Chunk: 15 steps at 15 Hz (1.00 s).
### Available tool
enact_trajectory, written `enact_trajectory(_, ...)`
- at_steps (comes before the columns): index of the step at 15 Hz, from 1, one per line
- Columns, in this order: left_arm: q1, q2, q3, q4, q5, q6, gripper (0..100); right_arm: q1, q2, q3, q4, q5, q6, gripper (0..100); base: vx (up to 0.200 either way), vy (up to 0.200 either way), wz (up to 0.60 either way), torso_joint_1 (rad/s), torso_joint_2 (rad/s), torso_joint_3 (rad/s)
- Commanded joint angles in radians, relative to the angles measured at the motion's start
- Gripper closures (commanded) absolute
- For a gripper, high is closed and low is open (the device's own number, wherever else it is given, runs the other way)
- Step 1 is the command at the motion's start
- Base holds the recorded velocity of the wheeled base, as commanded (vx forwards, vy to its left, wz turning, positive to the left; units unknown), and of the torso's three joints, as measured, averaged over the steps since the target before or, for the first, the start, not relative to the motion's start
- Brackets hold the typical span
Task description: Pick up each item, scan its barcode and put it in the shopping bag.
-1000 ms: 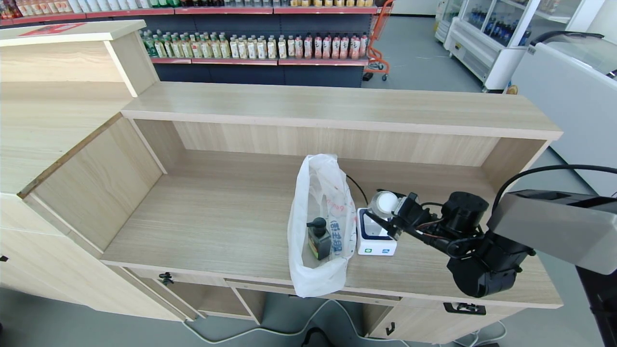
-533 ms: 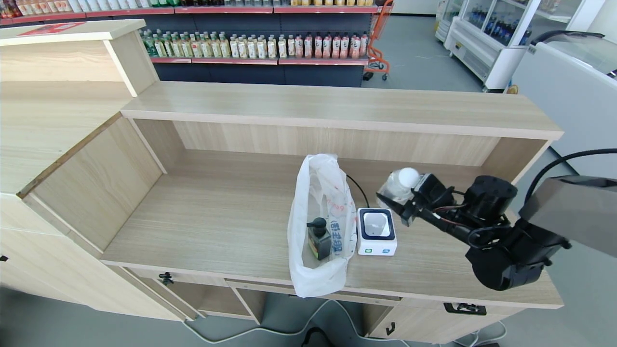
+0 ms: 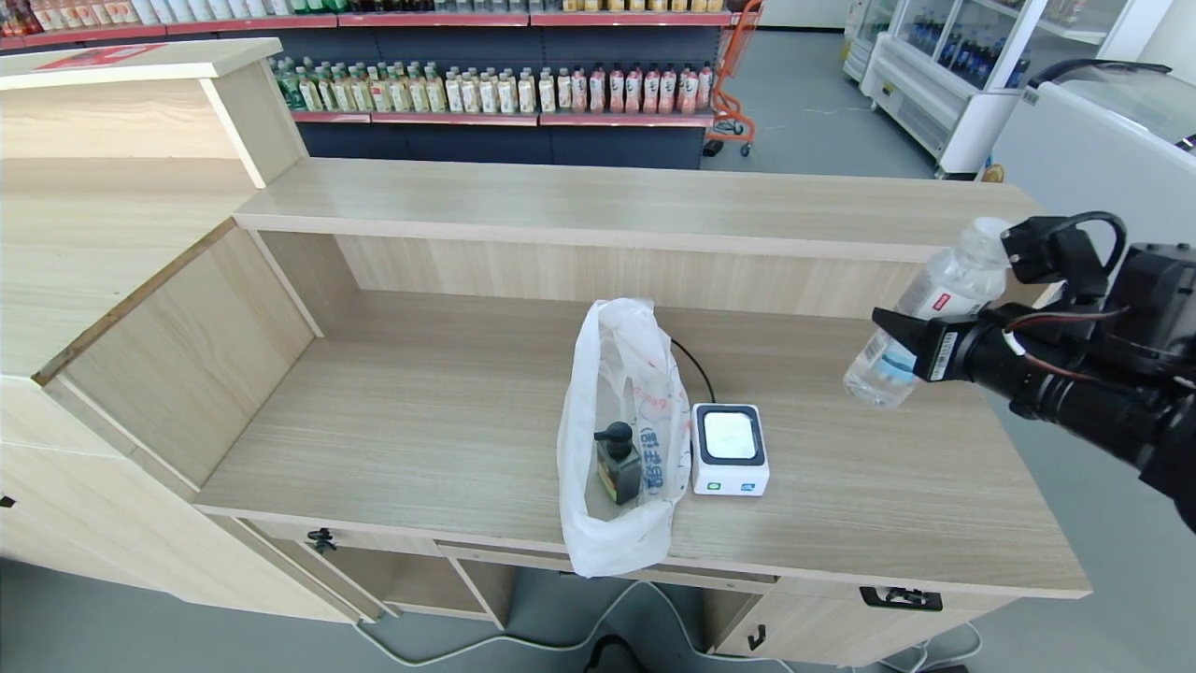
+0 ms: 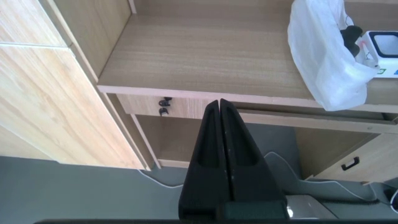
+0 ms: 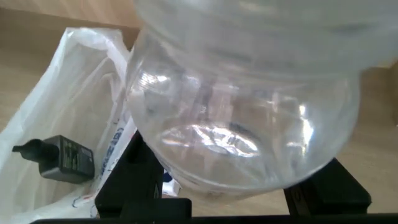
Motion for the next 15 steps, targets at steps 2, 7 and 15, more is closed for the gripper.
enact_trajectory(2, 0.000, 0.000, 0.000, 0.000, 0.000, 0.000, 100, -0.003, -0.110, 0.036, 0.008, -0.002, 0.037, 100, 0.000, 0.000, 0.00, 0.000, 0.00, 0.000)
enact_trajectory(7, 0.000, 0.001, 0.000, 0.000, -0.001, 0.000, 100, -0.003, -0.087, 0.074, 0.004, -0.008, 0.037, 100, 0.000, 0.000, 0.00, 0.000, 0.00, 0.000)
enact_trajectory(15, 0.000, 0.001, 0.000, 0.000, -0.001, 0.001, 100, -0.005, -0.132, 0.125, 0.004, -0.020, 0.037, 100, 0.000, 0.100, 0.00, -0.001, 0.00, 0.001)
